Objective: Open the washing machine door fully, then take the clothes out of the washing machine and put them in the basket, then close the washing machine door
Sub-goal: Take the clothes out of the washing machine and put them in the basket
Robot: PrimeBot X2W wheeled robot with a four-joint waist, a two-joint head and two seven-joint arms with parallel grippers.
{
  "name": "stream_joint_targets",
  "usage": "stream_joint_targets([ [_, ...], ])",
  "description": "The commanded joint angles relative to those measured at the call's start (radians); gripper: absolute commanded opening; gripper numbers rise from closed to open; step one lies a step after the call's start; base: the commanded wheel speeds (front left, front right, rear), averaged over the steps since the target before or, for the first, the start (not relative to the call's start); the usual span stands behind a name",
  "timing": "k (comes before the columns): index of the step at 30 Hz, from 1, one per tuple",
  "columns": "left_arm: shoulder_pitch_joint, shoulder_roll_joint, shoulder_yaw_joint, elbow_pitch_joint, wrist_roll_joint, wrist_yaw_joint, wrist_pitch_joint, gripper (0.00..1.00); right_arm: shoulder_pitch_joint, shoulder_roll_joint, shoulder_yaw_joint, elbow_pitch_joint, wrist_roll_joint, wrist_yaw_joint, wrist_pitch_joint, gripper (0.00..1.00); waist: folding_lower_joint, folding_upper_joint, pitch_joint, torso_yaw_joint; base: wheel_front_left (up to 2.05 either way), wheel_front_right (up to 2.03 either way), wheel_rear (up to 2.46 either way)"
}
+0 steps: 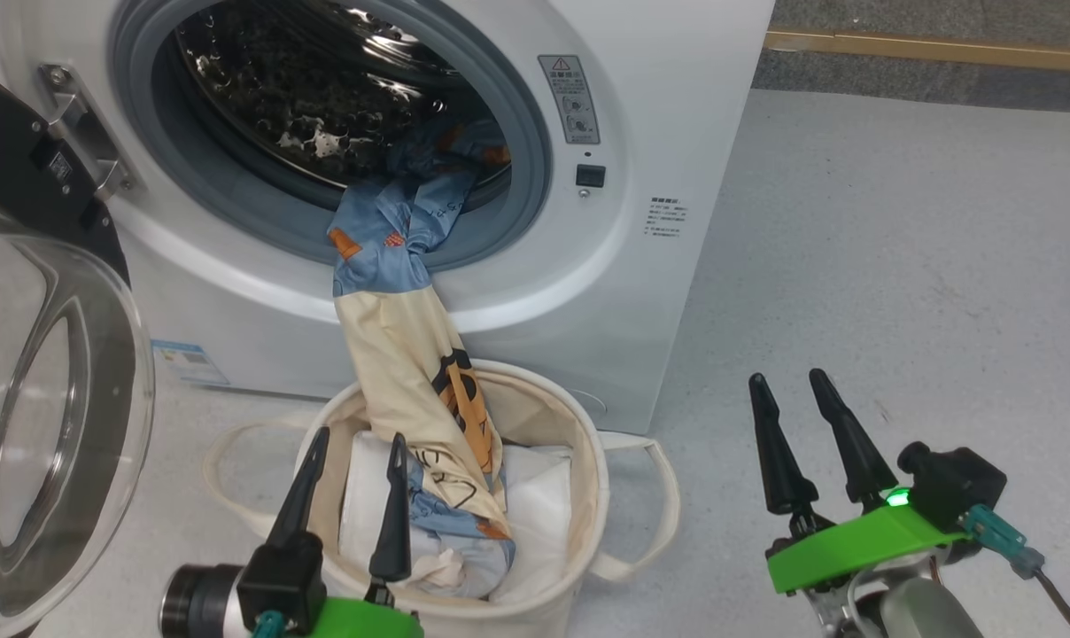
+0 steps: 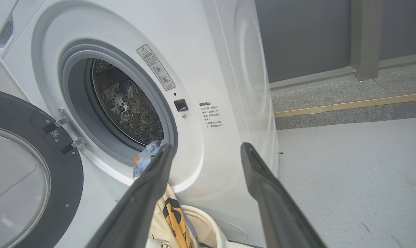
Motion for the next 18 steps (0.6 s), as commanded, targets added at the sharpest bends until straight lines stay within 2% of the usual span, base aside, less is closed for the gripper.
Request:
stream_joint_targets([
  [1, -0.009, 0.006, 0.037, -0.022, 0.004, 0.002, -0.006, 1.0, -0.012, 0.002, 0.027, -0.031, -0.004, 0.0, -0.005, 1.0, 0.0001, -0.0001, 0.002, 0.0, 0.0, 0.0, 0.0],
  [13, -0.063, -0.004, 0.059, 0.075, -0.014, 0.028, -0.006, 1.0, -0.021, 0.002, 0.067, -0.046, -0.005, 0.0, -0.005, 1.0, 0.0001, -0.0001, 0.068, -0.025, 0.0, 0.0, 0.0],
  [18, -0.149, -0.001, 0.066, 0.153, -0.031, 0.014, -0.004, 1.0, -0.036, 0.002, 0.081, -0.057, -0.004, 0.0, -0.005, 1.0, 0.0001, -0.0001, 0.136, -0.048, 0.0, 0.0, 0.0],
])
